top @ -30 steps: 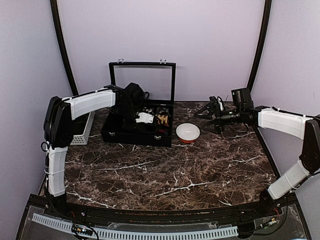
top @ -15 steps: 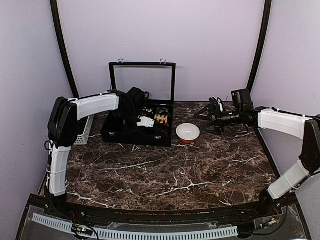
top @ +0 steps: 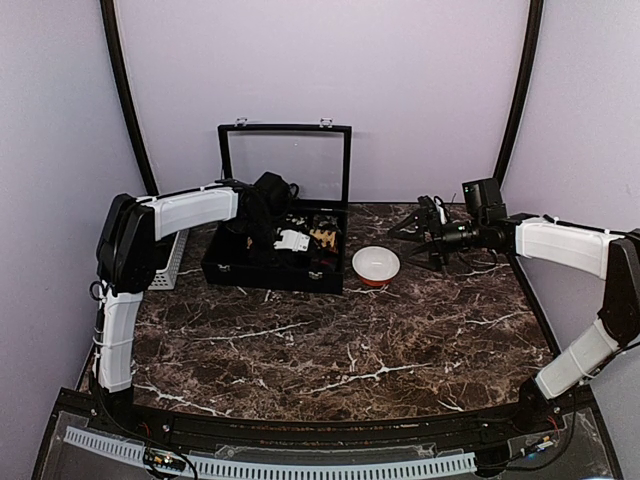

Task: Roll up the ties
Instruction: Adjust the tie in the storage box.

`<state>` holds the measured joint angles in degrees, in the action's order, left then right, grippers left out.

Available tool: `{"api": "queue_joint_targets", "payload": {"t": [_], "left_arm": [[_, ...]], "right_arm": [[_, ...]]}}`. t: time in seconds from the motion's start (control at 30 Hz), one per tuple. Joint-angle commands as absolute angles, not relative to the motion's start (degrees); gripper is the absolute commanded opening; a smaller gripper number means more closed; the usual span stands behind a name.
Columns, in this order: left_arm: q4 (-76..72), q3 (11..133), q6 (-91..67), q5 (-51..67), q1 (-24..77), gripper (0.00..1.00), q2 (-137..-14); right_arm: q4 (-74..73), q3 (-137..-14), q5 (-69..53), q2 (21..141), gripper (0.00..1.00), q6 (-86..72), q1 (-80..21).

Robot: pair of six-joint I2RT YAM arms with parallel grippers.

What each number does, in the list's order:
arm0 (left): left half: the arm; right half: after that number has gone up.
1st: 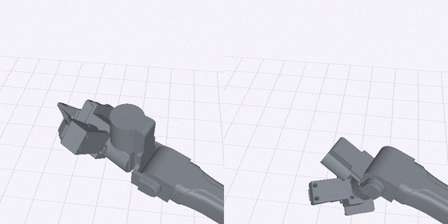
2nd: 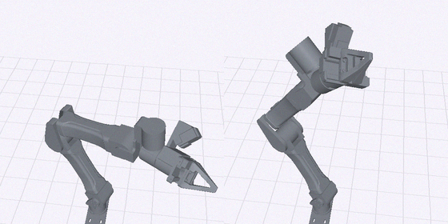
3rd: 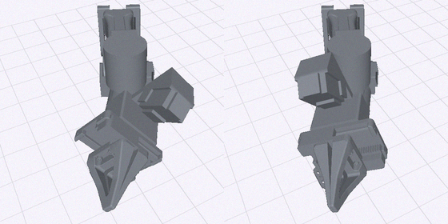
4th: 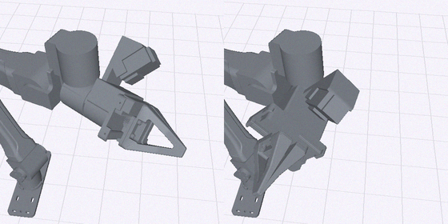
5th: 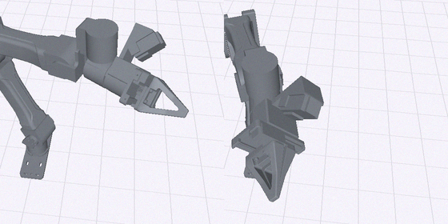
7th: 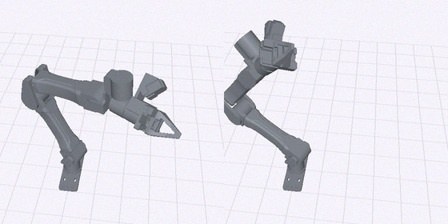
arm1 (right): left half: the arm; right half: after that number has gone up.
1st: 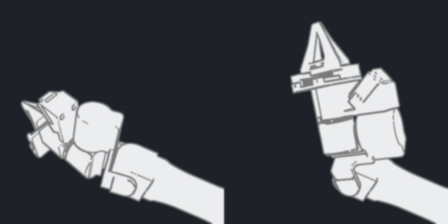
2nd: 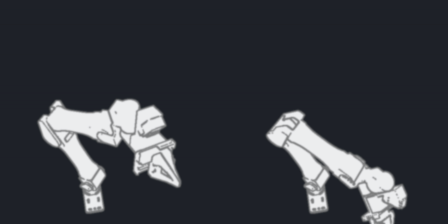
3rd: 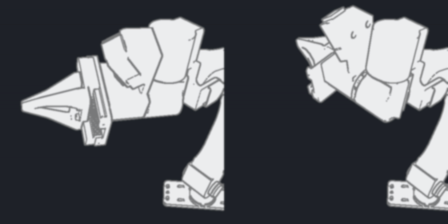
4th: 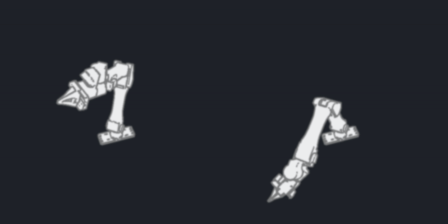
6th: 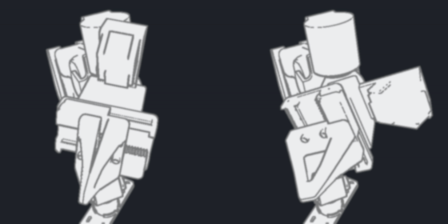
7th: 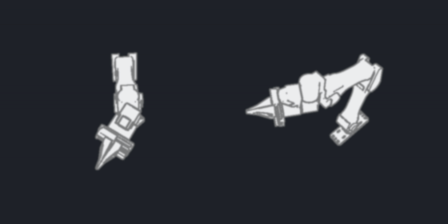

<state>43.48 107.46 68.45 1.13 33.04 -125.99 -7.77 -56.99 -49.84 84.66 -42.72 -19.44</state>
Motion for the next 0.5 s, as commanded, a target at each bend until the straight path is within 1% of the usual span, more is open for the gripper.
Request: {"api": "queue_joint_targets", "payload": {"t": [0.0,0.3,0.47], "left_arm": [[48.2,108.2,69.6,1.6,33.3,0.58,-123.6],[49.3,108.3,69.8,2.2,33.3,0.67,-121.0],[49.9,108.8,69.9,3.0,33.3,0.68,-119.9]], "right_arm": [[-6.8,-57.4,-50.8,85.3,0.98,-42.4,-19.0],[-6.4,-57.6,-50.9,85.3,0.98,-42.6,-19.0],[-6.0,-57.5,-50.8,85.2,0.98,-42.8,-19.0]]}}
